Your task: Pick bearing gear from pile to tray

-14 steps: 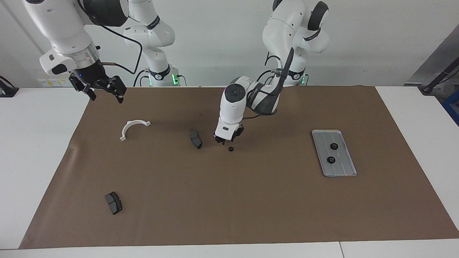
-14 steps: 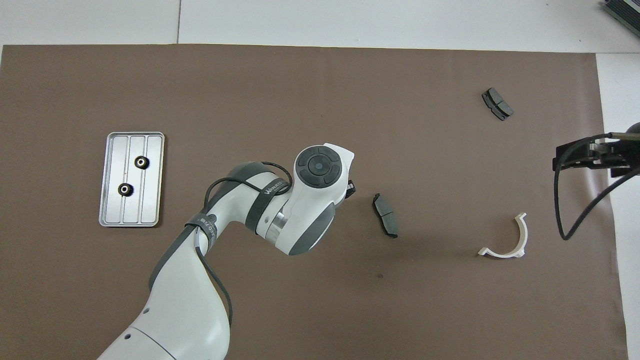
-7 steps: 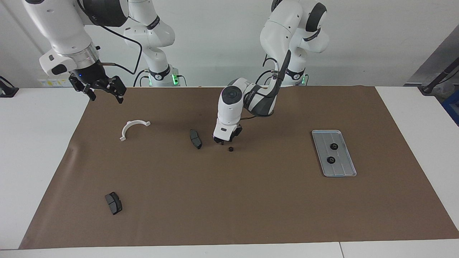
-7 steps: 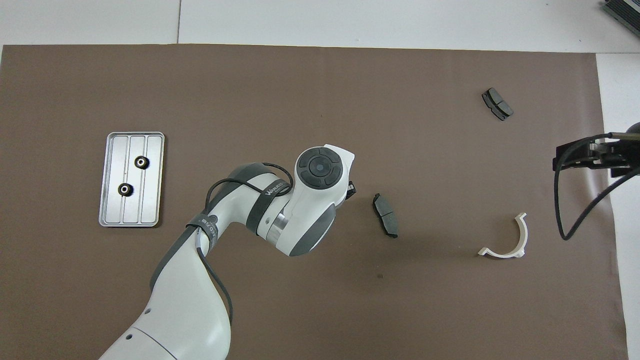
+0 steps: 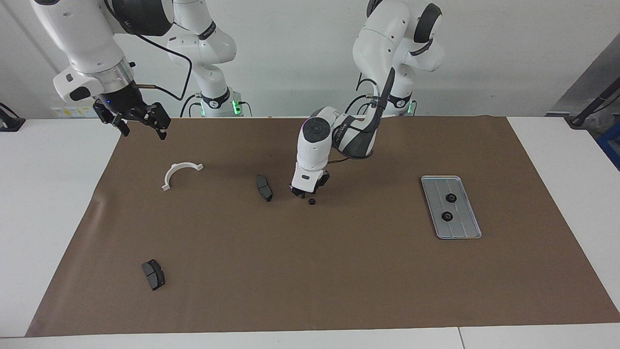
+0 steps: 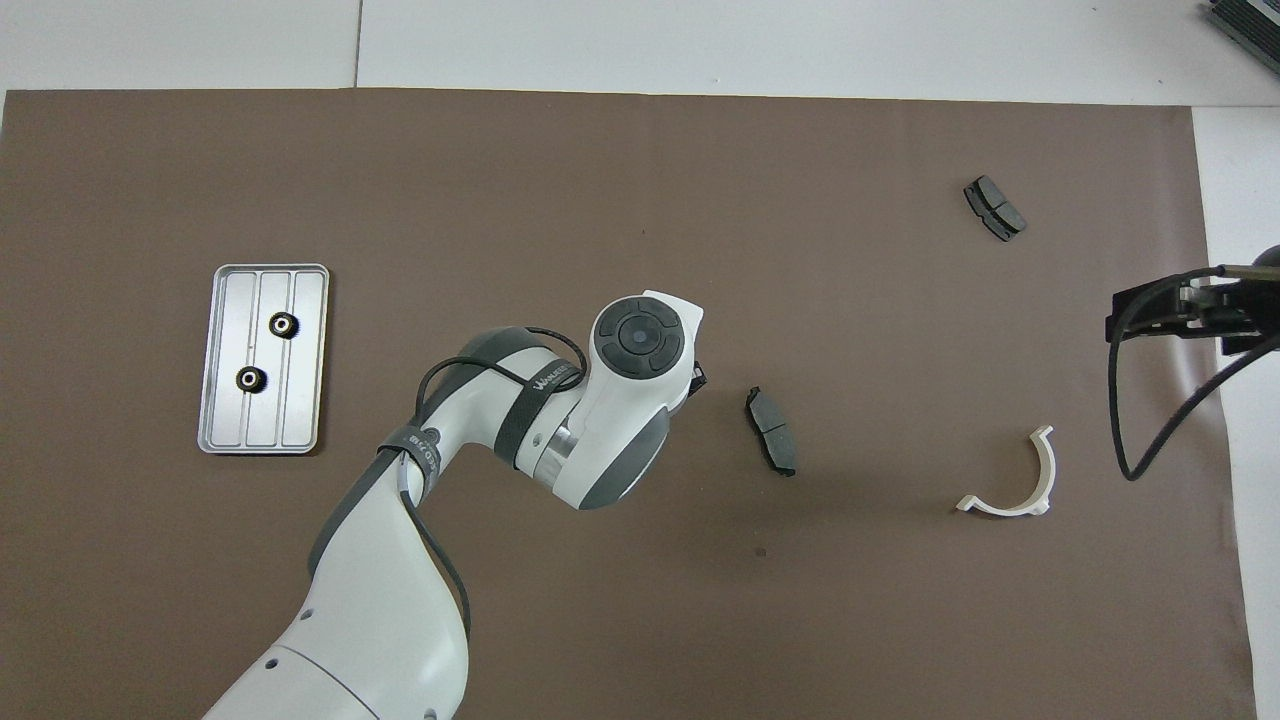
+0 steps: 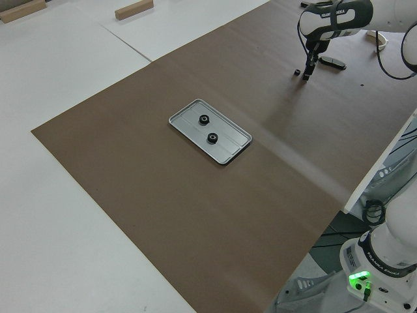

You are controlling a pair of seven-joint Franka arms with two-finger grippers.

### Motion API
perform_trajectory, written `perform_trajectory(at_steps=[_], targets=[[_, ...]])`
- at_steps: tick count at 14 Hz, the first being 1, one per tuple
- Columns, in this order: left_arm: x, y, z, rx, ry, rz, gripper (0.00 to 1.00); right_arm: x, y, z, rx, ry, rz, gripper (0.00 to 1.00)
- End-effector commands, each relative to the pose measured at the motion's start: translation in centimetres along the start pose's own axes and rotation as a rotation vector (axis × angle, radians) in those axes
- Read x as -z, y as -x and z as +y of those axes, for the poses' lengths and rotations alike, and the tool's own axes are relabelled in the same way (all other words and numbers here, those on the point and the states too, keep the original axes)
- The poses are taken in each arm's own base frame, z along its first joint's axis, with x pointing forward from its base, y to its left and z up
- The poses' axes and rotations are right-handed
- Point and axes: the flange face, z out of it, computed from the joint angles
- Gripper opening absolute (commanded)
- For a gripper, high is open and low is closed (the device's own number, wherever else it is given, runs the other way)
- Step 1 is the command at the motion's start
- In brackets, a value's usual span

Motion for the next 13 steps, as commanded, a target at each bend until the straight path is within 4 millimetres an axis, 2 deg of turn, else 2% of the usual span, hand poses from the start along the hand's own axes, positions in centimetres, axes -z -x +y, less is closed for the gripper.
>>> perform_trajectory(at_steps=[1, 13], targets=[[0.01, -0.92, 0.42, 0.053, 0.036, 0.041, 0.42, 0.14, 0.68, 0.05, 0.005, -0.019, -0.002, 1.0], [-0.37, -1.86, -0.17, 0.073, 0.029, 0.052, 0.35, 0.14, 0.68, 0.05, 0.005, -0.019, -0.002, 1.0]])
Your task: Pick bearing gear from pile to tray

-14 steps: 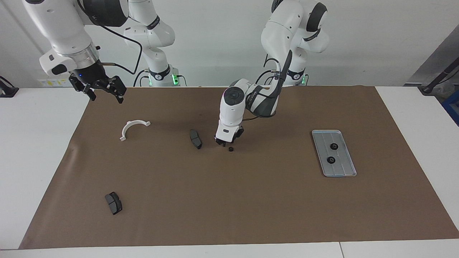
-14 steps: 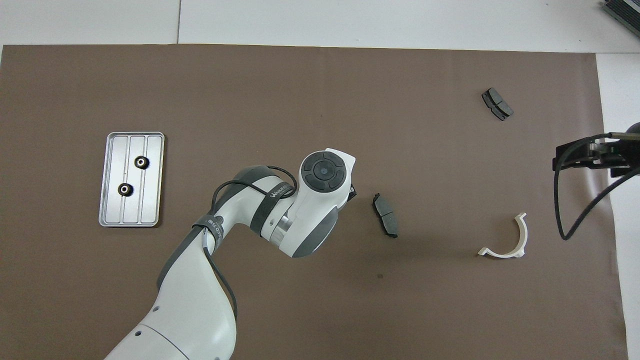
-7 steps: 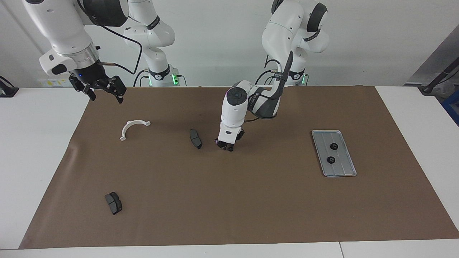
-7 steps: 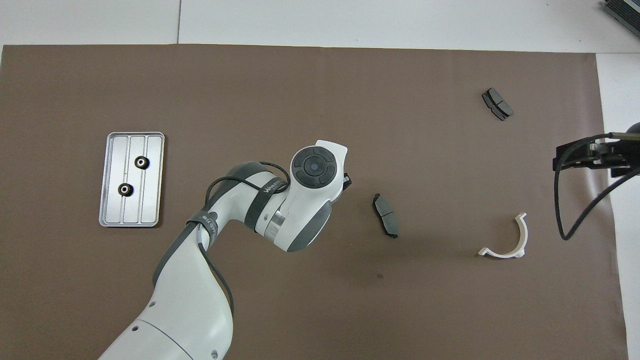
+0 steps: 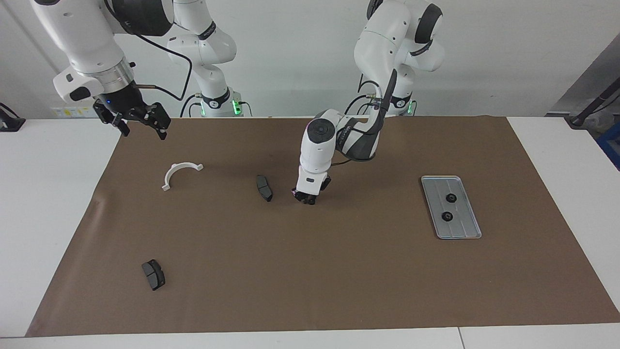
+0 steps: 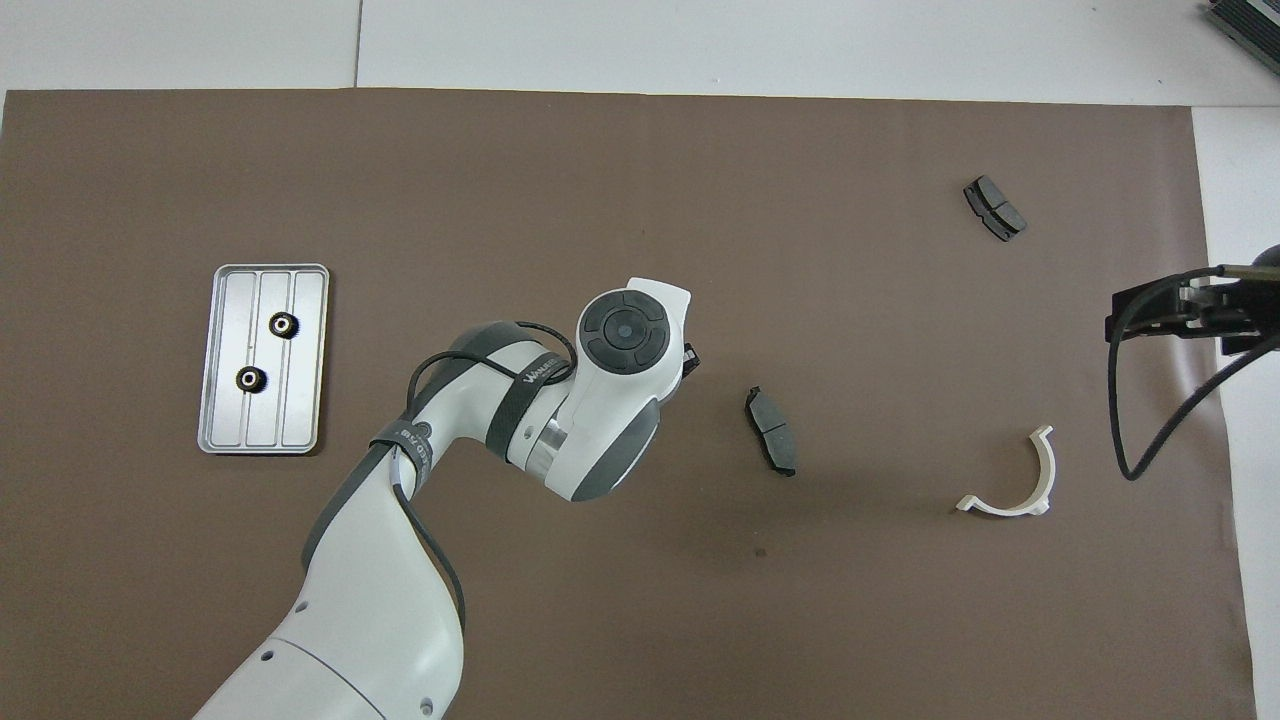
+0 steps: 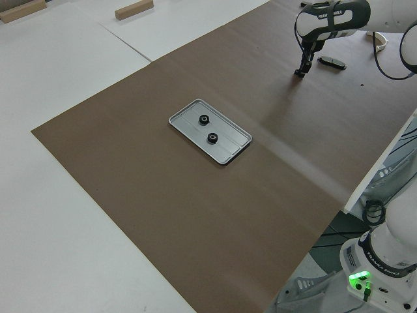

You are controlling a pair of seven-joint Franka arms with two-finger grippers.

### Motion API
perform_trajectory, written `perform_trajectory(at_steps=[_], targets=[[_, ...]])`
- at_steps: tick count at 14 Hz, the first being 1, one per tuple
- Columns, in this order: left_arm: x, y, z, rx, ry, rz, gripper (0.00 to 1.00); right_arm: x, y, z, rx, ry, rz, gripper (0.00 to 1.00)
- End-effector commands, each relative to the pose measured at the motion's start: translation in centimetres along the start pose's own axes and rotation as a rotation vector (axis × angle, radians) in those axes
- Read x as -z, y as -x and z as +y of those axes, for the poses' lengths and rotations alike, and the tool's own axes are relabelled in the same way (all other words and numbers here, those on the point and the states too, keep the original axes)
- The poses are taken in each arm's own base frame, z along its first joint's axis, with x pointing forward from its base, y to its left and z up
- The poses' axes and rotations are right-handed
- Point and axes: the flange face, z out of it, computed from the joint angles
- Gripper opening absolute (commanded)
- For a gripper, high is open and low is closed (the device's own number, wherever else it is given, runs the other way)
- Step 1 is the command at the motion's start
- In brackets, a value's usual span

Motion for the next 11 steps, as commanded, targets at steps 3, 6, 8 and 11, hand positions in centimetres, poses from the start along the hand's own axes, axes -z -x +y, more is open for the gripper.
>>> perform_trajectory(at_steps=[3, 6, 8, 11], targets=[[-0.69, -0.66, -0.17, 0.006, -0.008, 0.024, 0.29, 0.14, 0.68, 0.05, 0.005, -0.019, -0.002, 1.0], [-0.74, -0.65, -0.2, 0.005, -0.008, 0.025, 0.24, 0.14, 0.68, 0.05, 0.005, -0.019, -0.002, 1.0], [-0.73, -0.66, -0.18, 0.005, -0.007, 0.026, 0.2, 0.14, 0.68, 0.05, 0.005, -0.019, -0.002, 1.0], [-0.74, -0.65, -0.2, 0.005, -0.008, 0.025, 0.16, 0.14, 0.68, 0.05, 0.005, -0.019, -0.002, 1.0]])
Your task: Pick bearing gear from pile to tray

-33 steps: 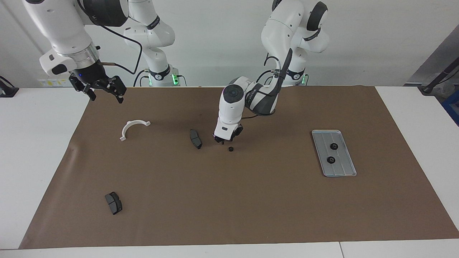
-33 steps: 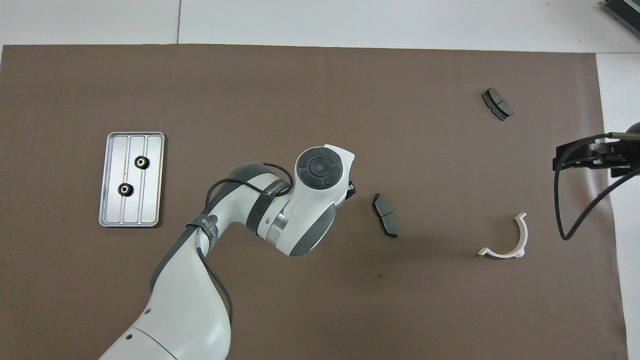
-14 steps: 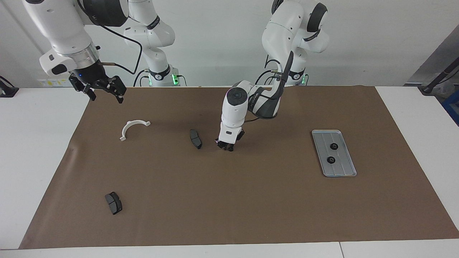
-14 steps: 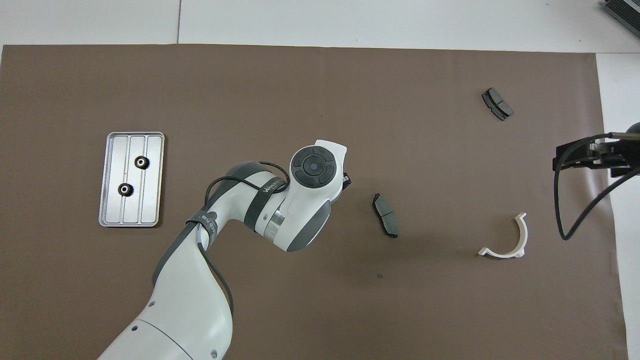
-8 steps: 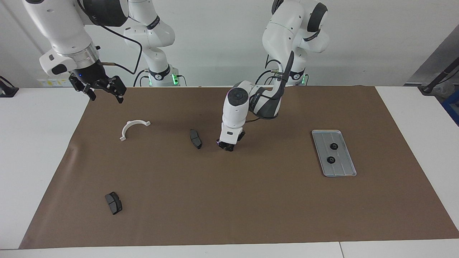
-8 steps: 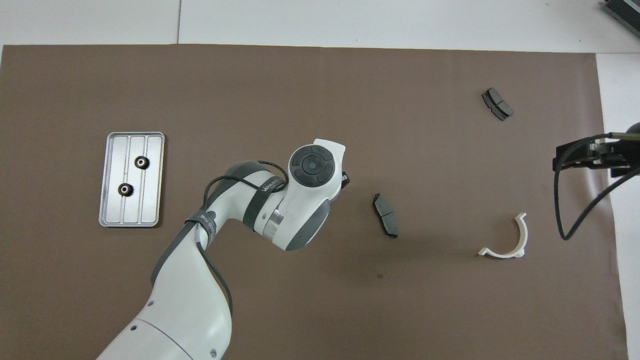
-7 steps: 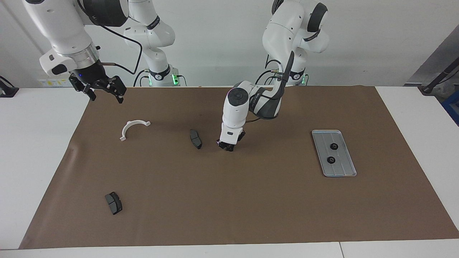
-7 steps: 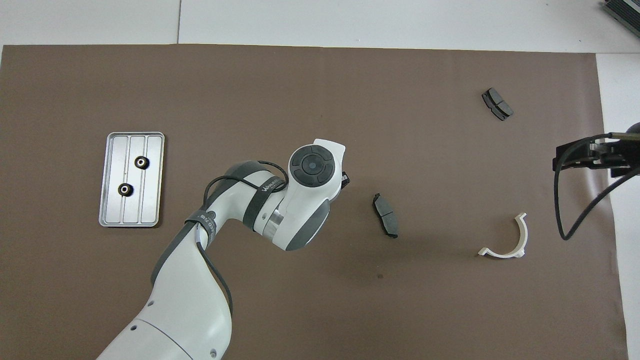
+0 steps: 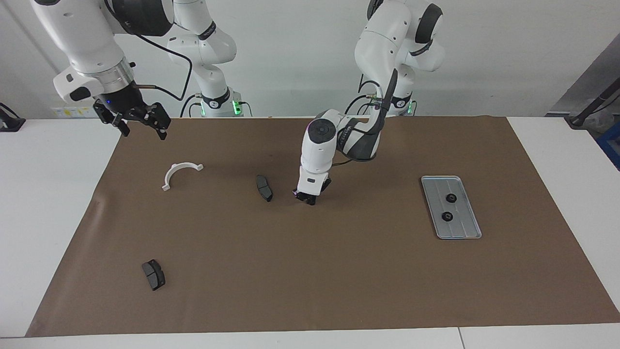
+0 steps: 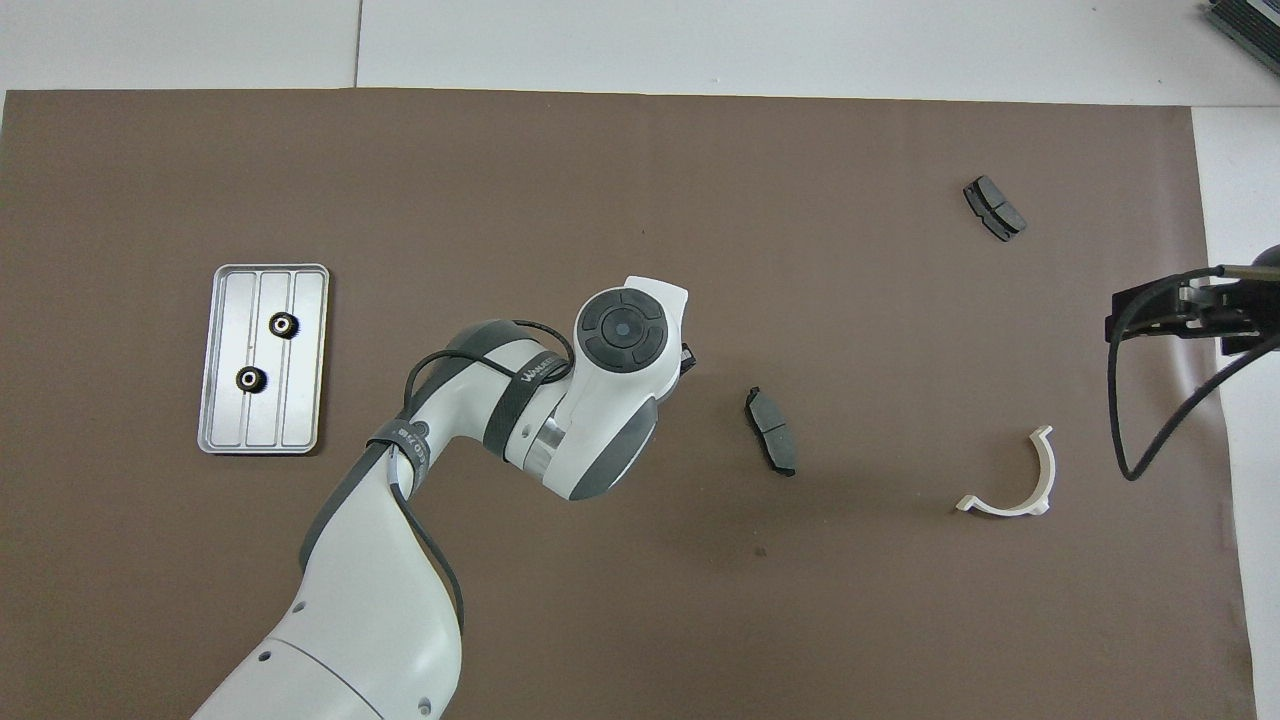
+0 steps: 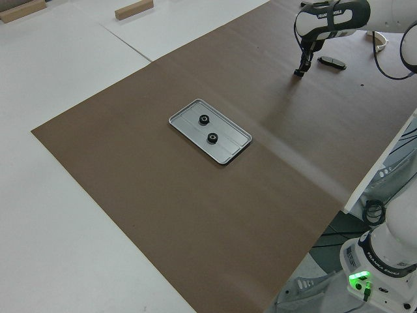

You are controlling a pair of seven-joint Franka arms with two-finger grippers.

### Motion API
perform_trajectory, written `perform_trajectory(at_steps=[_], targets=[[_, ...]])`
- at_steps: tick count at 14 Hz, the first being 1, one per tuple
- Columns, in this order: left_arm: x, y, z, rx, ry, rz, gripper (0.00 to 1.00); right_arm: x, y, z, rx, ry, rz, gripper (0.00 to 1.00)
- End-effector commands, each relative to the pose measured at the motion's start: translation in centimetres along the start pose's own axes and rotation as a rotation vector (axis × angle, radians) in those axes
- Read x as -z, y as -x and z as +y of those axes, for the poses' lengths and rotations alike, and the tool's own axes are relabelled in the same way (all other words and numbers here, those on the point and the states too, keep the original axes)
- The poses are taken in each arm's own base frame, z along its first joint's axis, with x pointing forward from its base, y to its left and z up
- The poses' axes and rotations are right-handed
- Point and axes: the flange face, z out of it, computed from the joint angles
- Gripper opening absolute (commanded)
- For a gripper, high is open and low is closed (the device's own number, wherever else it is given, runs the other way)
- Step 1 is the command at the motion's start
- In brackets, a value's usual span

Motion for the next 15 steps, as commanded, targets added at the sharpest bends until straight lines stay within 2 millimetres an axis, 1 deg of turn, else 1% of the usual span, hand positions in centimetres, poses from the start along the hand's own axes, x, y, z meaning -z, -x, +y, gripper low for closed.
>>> perform_trajectory(at_steps=[1, 6, 8, 10, 13, 15], targets=[[-0.8, -0.5, -0.1, 0.003, -0.006, 0.023, 0.14, 0.1, 0.7, 0.0, 0.005, -0.019, -0.002, 1.0], [-0.8, -0.5, -0.1, 0.0, -0.005, 0.025, 0.06, 0.1, 0.7, 0.0, 0.005, -0.019, -0.002, 1.0], [-0.8, -0.5, -0.1, -0.01, -0.007, 0.032, 0.0, 0.1, 0.7, 0.0, 0.005, -0.019, -0.002, 1.0], [-0.8, -0.7, -0.1, -0.017, -0.011, 0.04, 0.0, 0.1, 0.7, 0.0, 0.005, -0.019, -0.002, 1.0], [-0.3, -1.7, -0.5, -0.002, -0.009, 0.045, 0.0, 0.1, 0.7, 0.0, 0.005, -0.019, -0.002, 1.0], [0.0, -3.3, -1.1, -0.004, -0.023, 0.069, 0.0, 0.1, 0.7, 0.0, 0.005, -0.019, -0.002, 1.0]])
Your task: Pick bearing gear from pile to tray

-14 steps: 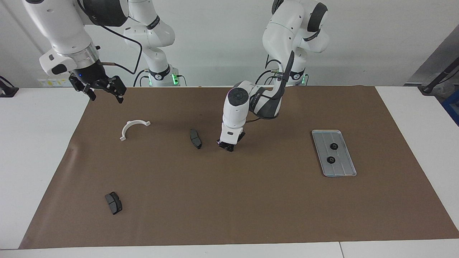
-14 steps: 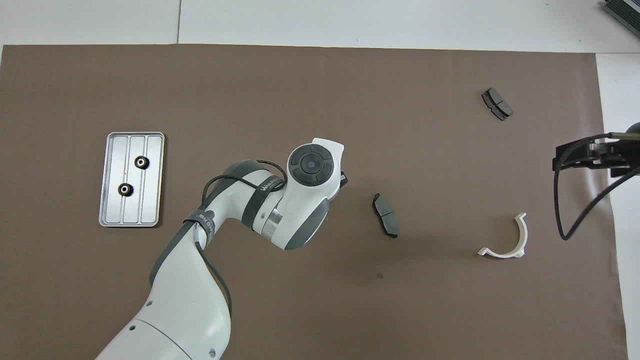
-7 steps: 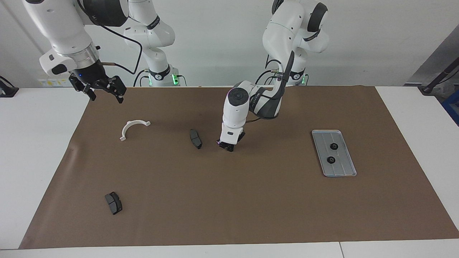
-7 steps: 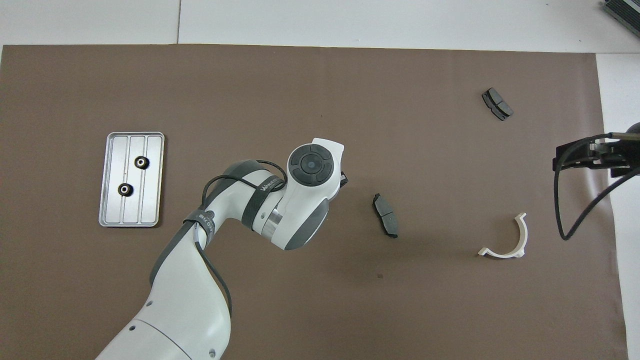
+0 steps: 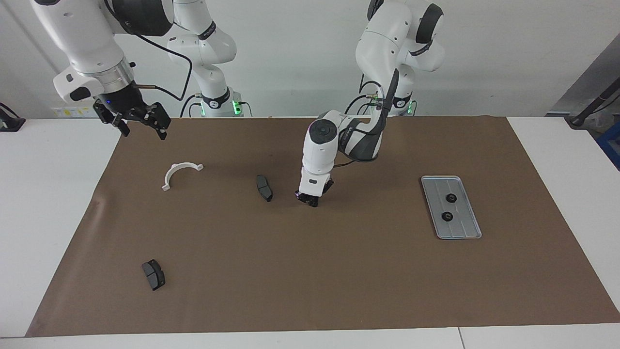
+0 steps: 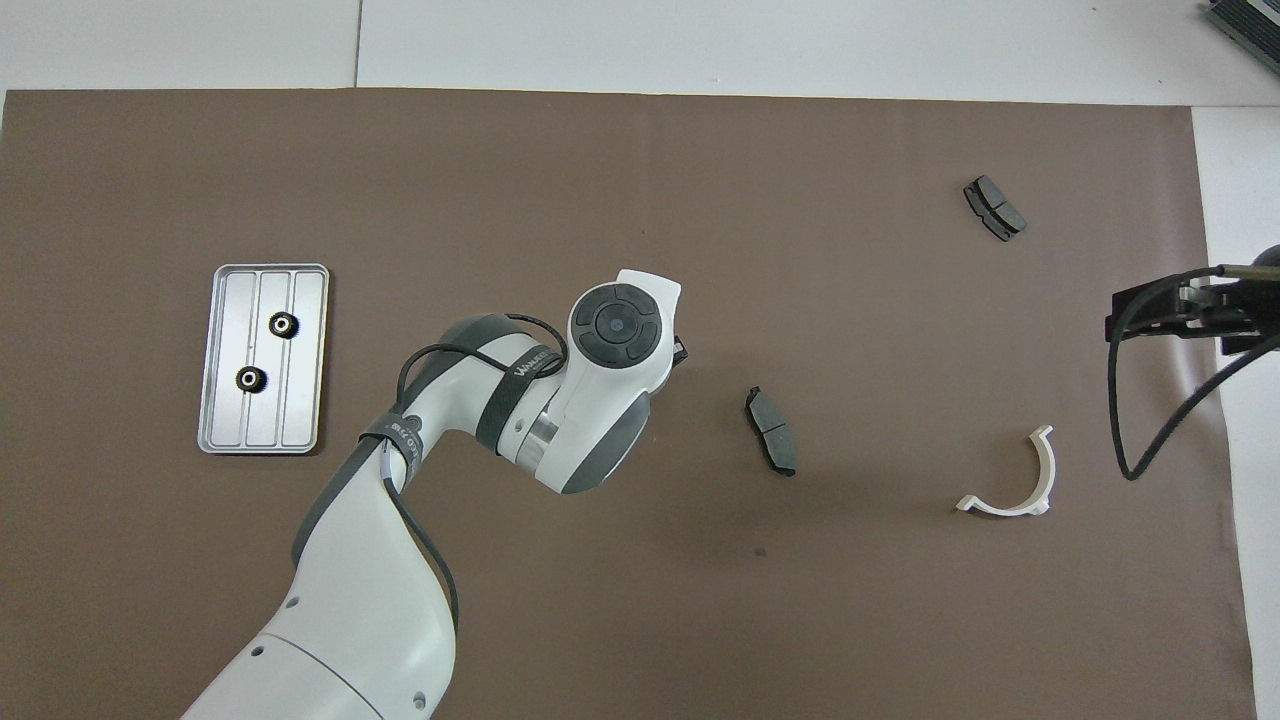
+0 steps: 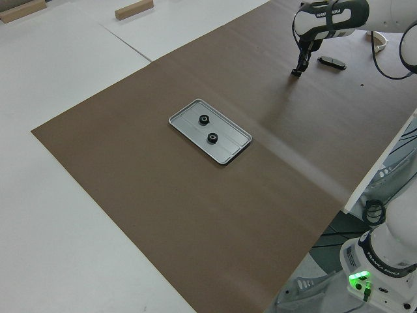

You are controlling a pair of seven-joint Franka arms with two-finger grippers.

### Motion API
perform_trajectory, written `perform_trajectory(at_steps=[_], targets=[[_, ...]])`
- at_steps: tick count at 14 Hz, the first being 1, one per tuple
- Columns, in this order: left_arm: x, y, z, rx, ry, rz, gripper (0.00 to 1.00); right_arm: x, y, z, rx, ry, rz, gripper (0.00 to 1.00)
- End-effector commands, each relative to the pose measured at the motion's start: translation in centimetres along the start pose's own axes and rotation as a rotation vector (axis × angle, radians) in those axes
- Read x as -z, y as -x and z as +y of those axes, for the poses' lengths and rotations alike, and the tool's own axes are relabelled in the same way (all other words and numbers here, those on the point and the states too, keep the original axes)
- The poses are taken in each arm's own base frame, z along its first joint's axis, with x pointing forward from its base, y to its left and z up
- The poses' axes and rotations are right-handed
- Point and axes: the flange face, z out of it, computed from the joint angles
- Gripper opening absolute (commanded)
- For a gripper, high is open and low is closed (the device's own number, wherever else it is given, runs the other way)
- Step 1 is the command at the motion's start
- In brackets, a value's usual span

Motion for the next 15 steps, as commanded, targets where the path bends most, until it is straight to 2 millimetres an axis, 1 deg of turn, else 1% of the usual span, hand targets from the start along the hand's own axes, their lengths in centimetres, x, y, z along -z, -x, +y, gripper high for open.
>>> perform_trajectory(at_steps=[1, 2, 4, 5, 6, 8, 10, 12, 13, 14, 15], targets=[[-0.1, -2.6, -0.9, 0.003, -0.011, 0.036, 0.0, 0.1, 0.7, 0.0, 0.005, -0.019, -0.002, 1.0], [0.4, -4.0, -1.3, 0.017, -0.003, 0.041, 0.0, 0.1, 0.7, 0.0, 0.005, -0.019, -0.002, 1.0], [2.1, -8.0, -3.0, 0.03, -0.003, 0.057, 0.0, 0.1, 0.7, 0.0, 0.005, -0.019, -0.002, 1.0], [2.7, -10.3, -4.4, 0.005, -0.02, 0.059, 0.0, 0.1, 0.7, 0.0, 0.003, -0.019, -0.002, 1.0], [3.6, -12.1, -5.4, -0.034, -0.036, 0.05, 0.0, 0.1, 0.7, 0.0, 0.005, -0.019, -0.002, 1.0], [4.7, -14.8, -7.4, -0.093, -0.065, 0.027, 0.0, 0.1, 0.7, 0.0, 0.005, -0.019, -0.002, 1.0], [5.0, -16.9, -9.7, -0.165, -0.07, 0.013, 0.0, 0.1, 0.7, 0.0, 0.005, -0.019, -0.002, 1.0], [4.4, -18.4, -12.0, -0.239, -0.087, -0.013, 0.0, 0.1, 0.7, 0.0, 0.005, -0.019, -0.002, 1.0], [4.3, -19.0, -13.2, -0.279, -0.089, -0.019, 0.0, 0.1, 0.7, 0.0, 0.005, -0.019, -0.002, 1.0], [4.1, -20.0, -14.6, -0.312, -0.093, -0.028, 0.0, 0.1, 0.7, 0.0, 0.005, -0.019, -0.002, 1.0], [4.1, -20.8, -15.5, -0.34, -0.093, -0.032, 0.0, 0.1, 0.7, 0.0, 0.005, -0.019, -0.002, 1.0]])
